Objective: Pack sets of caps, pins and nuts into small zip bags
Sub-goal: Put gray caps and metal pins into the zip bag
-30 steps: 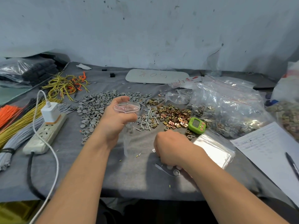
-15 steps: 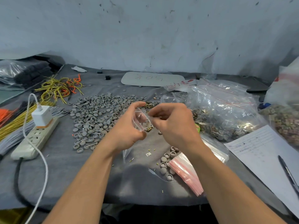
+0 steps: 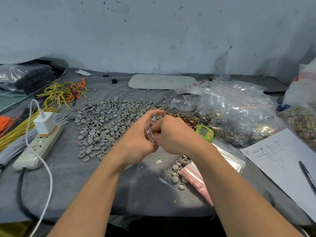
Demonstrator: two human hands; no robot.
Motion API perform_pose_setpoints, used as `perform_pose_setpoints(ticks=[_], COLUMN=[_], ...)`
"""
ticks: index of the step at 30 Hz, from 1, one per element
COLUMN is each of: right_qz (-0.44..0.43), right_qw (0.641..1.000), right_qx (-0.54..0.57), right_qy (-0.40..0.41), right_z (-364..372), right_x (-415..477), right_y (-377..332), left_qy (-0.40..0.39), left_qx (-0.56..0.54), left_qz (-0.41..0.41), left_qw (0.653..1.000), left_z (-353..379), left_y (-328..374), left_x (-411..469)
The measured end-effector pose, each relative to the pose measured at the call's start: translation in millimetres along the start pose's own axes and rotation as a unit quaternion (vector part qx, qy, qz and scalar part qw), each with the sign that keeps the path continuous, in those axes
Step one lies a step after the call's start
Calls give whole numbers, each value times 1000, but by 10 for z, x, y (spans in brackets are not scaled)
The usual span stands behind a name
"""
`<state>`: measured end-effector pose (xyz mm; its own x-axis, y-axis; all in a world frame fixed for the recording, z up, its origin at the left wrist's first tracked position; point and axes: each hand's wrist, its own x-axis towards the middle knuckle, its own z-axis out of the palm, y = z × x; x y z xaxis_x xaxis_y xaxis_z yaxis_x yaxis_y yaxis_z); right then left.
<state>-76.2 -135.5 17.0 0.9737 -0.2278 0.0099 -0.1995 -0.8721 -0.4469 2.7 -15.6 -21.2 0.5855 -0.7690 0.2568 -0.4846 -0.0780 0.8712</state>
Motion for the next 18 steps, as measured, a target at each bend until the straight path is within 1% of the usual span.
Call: perform_pose_setpoints(ticks=[3,6,7,9,11,13,16,17,18], right_qz=[-30,-42,-35,-22,-33,-40,-26,-18,-12], right_qw=[997,988,986,985,987,986,974,971,972], right_qx=[-41,-61,-57,-11,56,88,102,105,112], right_qy=[-59,-134,-151,-168,-149,-136,-201,-213,-208], right_z=[42,50,37,14,-2,-26,-14,-8,-7], right_x=[36,35,43,57,76,82,73,73,77], right_y=[-26,-32,-12,37,57,65,139,161,166], left_qy=[21,5,-3,-5,10,13,-18,-21,-14], left_qx=[123,198,210,217,215,234,277,280,271], left_qz=[36,36,35,34,27,15,-17,-33,-45], left_qw=[992,980,977,976,976,972,961,959,961], left_z=[46,71,75,62,17,-28,-29,-16,-10], left_y=[-2,-18,-20,-23,-28,-40,-48,-51,-65], left_x=[-3,-20,-24,-19,1,13,-9,-16,-20])
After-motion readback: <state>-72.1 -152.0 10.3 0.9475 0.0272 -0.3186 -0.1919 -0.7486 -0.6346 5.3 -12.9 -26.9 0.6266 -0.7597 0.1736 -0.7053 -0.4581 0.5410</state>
